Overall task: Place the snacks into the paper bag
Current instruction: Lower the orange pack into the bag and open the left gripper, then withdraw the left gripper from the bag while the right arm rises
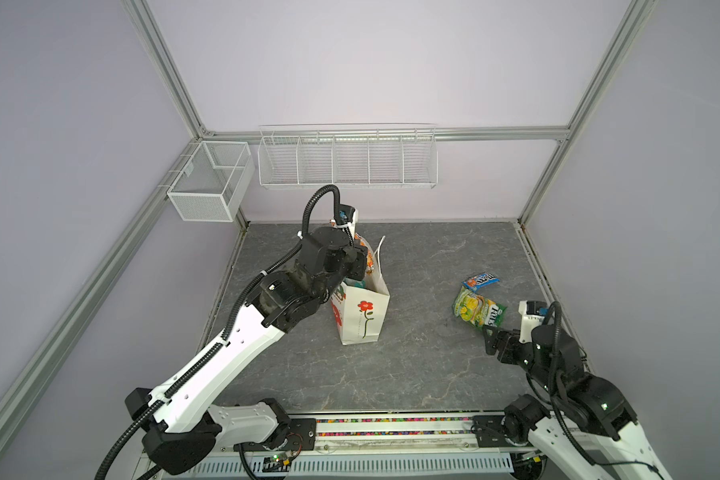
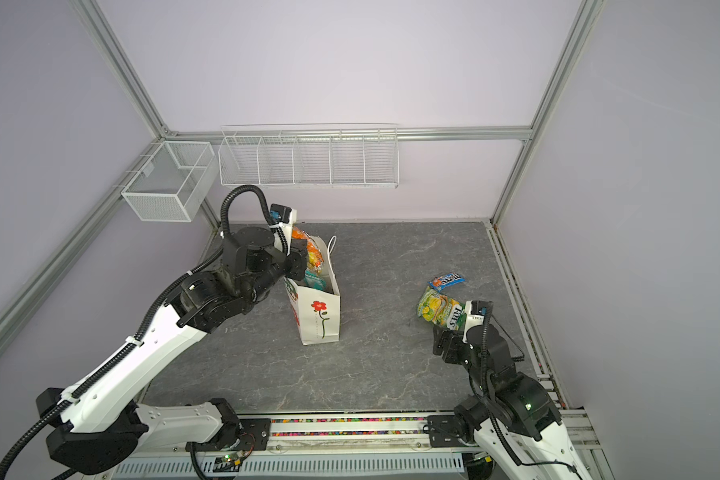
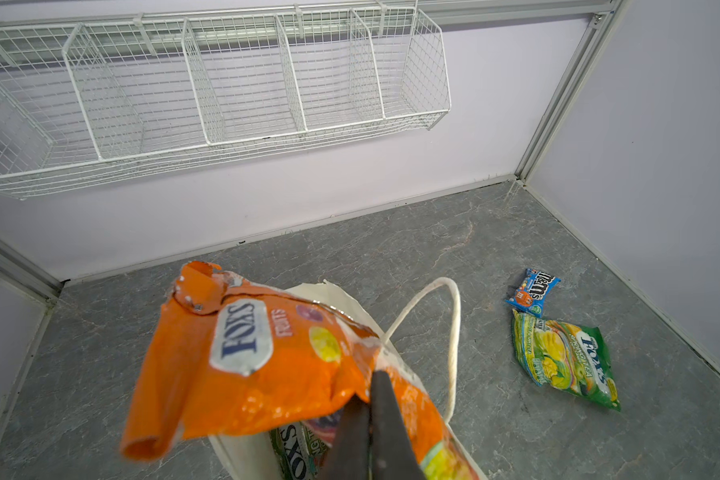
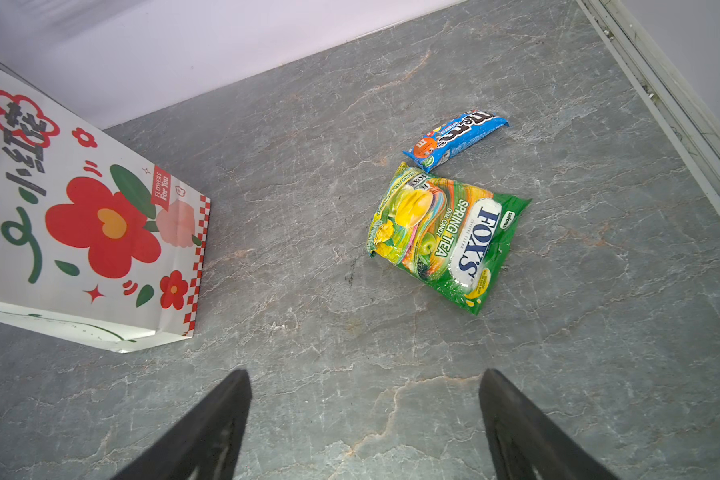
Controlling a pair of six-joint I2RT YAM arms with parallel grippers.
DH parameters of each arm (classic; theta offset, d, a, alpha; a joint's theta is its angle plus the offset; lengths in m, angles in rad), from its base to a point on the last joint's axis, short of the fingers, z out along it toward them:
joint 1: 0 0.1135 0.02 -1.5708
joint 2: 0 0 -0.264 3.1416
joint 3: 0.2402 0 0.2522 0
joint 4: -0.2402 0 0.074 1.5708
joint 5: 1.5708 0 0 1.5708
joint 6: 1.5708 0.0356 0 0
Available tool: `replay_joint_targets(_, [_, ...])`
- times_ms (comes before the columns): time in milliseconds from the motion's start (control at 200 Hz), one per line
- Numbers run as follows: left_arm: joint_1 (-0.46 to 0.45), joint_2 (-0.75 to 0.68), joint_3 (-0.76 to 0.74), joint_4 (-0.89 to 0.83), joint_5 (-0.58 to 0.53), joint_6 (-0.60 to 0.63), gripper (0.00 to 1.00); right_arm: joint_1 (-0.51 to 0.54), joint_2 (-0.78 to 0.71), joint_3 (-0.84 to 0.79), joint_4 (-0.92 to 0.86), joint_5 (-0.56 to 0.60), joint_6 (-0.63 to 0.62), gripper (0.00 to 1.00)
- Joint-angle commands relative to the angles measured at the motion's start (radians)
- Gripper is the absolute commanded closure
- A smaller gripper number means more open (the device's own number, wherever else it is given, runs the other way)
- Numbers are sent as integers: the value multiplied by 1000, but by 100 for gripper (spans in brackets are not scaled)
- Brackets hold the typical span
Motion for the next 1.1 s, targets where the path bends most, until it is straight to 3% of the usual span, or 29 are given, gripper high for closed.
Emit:
replay_joint_targets(0, [5,-4,-6,23,-3,-12,100,-3,-3,-19,28,-1,11,11])
replay_joint_targets(105, [7,-5,-6,19,-18,-23,99,-3,-4,-20,29,-2,12,11])
replay_joint_targets(230, [6,-9,-8,16,-24,-28,79,-3,-4,-22,30,-3,12,11])
replay_joint_targets(300, [7,-15,-15,18,-32,-31,62,-2,-2,-23,31,-3,12,11])
replay_joint_targets(410, [8,-26,-18,21,-37,-33,50,-1,0,-27,32,-6,15,11])
replay_joint_targets(665, [7,-66,-29,9,-77,-39,48,-2,-1,-30,32,-7,16,11])
replay_joint_targets(950, [12,-95,-45,-19,-219,-56,42,-2,9,-35,39,-19,21,11])
replay_joint_targets(1030, [69,-87,-46,-53,-213,-103,41,-2,17,-34,41,-30,21,11])
replay_joint_targets(1095, [164,-75,-44,-91,-126,-159,41,-2,22,-32,39,-36,19,11])
